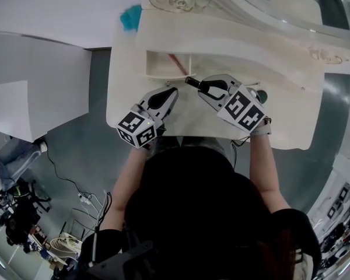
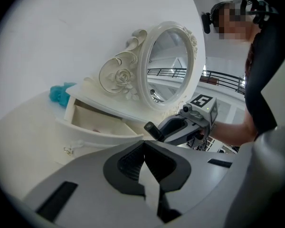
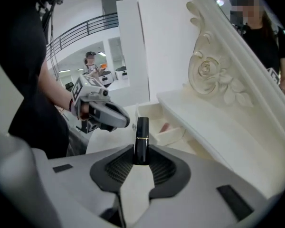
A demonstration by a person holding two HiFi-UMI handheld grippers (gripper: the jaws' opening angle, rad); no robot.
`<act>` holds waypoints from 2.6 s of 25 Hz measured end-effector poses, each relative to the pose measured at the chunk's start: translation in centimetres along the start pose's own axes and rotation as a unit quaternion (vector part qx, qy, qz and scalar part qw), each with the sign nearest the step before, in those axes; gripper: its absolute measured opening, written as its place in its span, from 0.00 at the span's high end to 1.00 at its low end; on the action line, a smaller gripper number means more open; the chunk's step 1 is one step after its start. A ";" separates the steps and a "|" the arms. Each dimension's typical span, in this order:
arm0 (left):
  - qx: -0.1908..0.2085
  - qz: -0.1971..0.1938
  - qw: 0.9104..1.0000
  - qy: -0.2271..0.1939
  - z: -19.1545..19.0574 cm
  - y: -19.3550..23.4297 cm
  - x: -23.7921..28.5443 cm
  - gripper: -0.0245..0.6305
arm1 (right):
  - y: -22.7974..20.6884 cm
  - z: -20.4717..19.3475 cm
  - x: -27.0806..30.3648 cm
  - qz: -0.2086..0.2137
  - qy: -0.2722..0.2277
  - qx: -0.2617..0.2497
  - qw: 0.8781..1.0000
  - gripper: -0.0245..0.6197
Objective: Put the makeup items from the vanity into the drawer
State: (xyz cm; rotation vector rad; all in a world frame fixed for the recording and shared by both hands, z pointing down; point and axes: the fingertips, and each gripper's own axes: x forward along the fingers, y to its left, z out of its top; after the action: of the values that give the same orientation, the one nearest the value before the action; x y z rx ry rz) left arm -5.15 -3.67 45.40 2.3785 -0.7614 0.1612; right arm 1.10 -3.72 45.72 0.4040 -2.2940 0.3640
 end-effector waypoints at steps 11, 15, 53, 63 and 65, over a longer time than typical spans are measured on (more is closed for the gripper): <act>-0.002 0.013 1.000 -0.026 1.8 3.2 -3.7 0.94 | -1.3 4.3 4.3 -0.024 0.026 0.079 0.996 0.79; -0.011 0.021 0.999 -0.038 2.1 4.3 -5.0 0.94 | -1.6 5.5 5.0 -0.029 0.025 0.091 0.995 0.79; -0.016 0.022 0.999 -0.034 1.4 4.8 -7.7 0.94 | -4.9 8.9 6.9 -0.153 -0.024 0.088 0.984 0.79; -0.024 0.029 0.998 -0.045 1.3 5.1 -8.3 0.94 | -0.7 9.2 7.9 -0.080 0.002 0.044 0.996 0.79; -0.023 0.029 0.998 -0.044 1.3 5.0 -8.3 0.94 | 0.0 8.7 8.5 -0.069 0.017 0.035 0.997 0.79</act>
State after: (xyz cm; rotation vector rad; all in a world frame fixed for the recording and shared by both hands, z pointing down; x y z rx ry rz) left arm -14.90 -3.66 44.63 2.3335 -0.8677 0.0616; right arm -10.08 -8.49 46.11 0.5848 -2.2098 0.3797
